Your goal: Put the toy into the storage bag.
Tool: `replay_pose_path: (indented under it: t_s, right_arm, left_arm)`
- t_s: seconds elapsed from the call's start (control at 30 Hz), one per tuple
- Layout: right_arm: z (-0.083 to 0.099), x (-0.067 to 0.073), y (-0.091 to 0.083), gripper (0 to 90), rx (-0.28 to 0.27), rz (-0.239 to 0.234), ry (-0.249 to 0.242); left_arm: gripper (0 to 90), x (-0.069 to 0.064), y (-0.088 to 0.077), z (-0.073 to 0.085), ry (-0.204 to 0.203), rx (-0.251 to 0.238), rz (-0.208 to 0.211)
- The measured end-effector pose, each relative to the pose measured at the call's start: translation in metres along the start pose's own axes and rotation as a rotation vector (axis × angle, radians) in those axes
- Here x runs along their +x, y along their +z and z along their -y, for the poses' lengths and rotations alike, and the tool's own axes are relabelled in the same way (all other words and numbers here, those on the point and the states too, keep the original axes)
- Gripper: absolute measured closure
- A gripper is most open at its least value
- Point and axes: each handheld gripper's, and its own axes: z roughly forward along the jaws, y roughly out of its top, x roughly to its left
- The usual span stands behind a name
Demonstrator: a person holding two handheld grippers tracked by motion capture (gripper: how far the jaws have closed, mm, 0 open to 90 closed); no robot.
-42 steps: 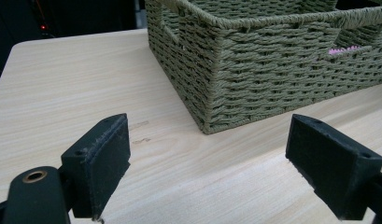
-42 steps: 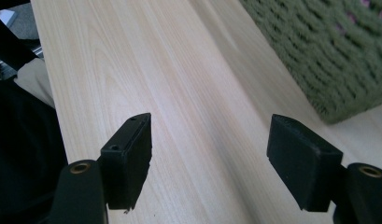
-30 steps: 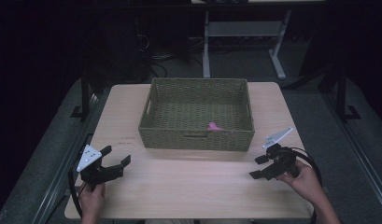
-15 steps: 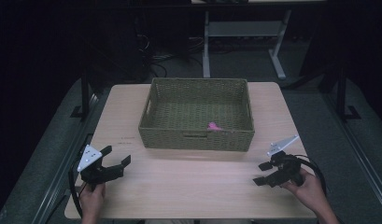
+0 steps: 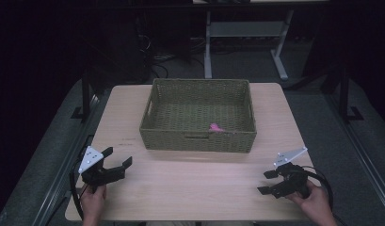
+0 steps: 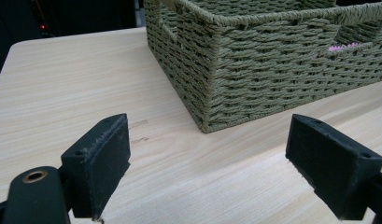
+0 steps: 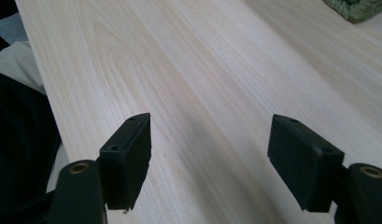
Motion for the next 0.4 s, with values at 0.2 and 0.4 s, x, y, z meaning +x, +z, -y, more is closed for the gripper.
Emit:
replay_pose_path:
  t_s: [0.2,0.4]
  right_arm:
    - [0.008,0.011,0.000,28.5,-0.028,0.042,-0.011]
    - [0.013,0.020,-0.001,25.9,-0.057,0.088,-0.003]
  left_arm:
    - [13.3,0.000,0.001,0.000,0.000,0.001,0.000]
    - [13.3,-0.001,0.001,0.000,0.002,0.001,0.000]
